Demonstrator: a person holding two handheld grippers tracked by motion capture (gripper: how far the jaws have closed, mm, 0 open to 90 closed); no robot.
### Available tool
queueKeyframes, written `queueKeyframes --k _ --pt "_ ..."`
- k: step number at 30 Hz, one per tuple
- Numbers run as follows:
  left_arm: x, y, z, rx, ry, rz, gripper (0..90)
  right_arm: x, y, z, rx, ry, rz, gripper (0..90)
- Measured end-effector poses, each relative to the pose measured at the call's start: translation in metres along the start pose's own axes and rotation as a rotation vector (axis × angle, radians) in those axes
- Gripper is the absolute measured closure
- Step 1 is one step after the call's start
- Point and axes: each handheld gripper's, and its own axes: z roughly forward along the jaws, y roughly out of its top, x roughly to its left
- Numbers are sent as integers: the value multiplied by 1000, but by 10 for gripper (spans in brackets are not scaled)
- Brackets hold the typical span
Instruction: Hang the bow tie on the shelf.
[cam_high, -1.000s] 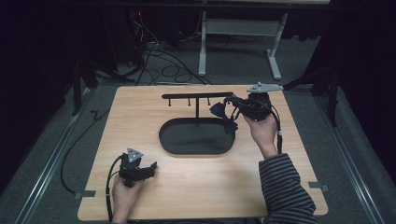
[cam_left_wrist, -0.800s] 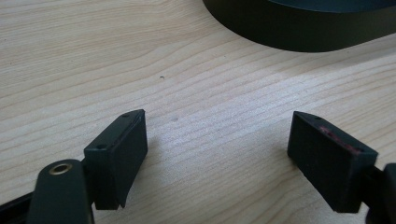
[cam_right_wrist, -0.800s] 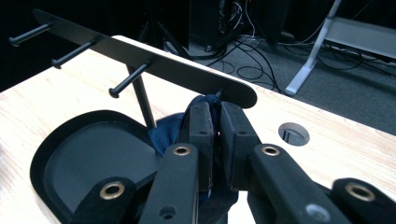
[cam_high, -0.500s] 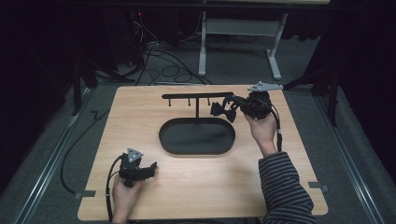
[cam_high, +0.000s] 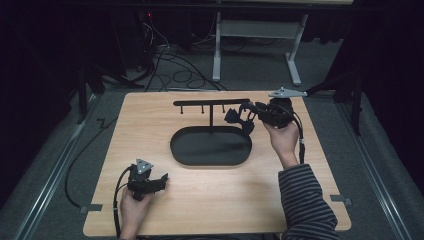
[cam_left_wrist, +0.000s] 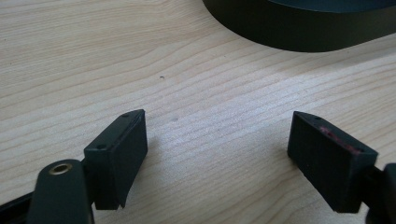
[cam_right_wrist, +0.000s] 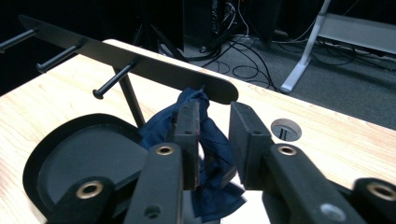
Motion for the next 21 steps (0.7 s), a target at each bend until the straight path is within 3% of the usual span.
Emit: queueKeyframes --k 21 --pt "0 0 0 0 0 0 205 -7 -11 -28 -51 -12 42 518"
